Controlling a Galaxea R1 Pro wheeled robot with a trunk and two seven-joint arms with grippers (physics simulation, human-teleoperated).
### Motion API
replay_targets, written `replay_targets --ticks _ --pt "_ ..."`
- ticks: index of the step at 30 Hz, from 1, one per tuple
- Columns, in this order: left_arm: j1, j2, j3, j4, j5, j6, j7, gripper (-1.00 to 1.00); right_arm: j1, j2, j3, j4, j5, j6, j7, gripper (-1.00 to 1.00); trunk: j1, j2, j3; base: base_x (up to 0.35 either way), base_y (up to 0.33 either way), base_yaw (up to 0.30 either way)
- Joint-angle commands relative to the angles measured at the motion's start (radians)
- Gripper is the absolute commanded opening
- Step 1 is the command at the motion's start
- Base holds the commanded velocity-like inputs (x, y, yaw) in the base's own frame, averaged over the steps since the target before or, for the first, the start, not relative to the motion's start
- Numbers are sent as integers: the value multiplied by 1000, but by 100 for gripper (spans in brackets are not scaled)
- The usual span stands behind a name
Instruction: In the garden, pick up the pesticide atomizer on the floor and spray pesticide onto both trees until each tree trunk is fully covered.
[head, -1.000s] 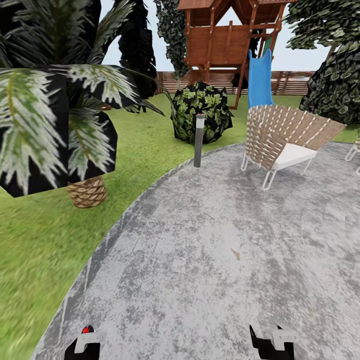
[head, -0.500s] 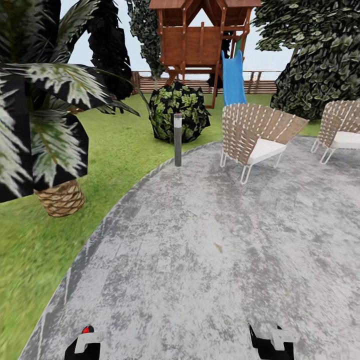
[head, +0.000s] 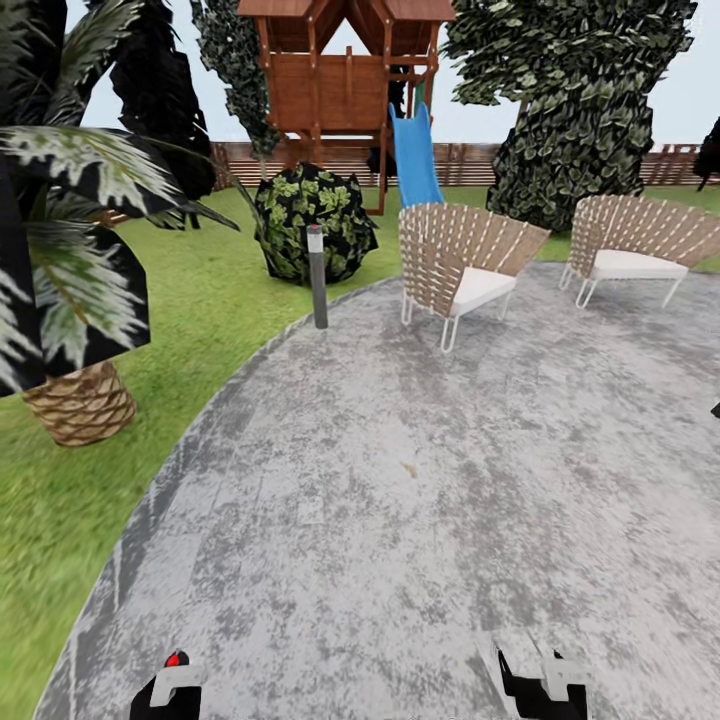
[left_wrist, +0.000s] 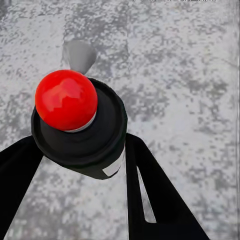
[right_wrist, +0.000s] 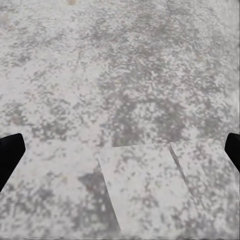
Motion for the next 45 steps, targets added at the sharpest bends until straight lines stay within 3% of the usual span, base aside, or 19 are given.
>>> replay_targets --ticks 1,45 --pt "0 0 0 0 0 0 0 -100 0 0 0 0 0 0 0 100 0 0 0 -36 33 -269" --pt "0 0 0 0 -1 0 3 -100 0 0 1 1 1 0 0 100 0 0 0 -1 1 -269"
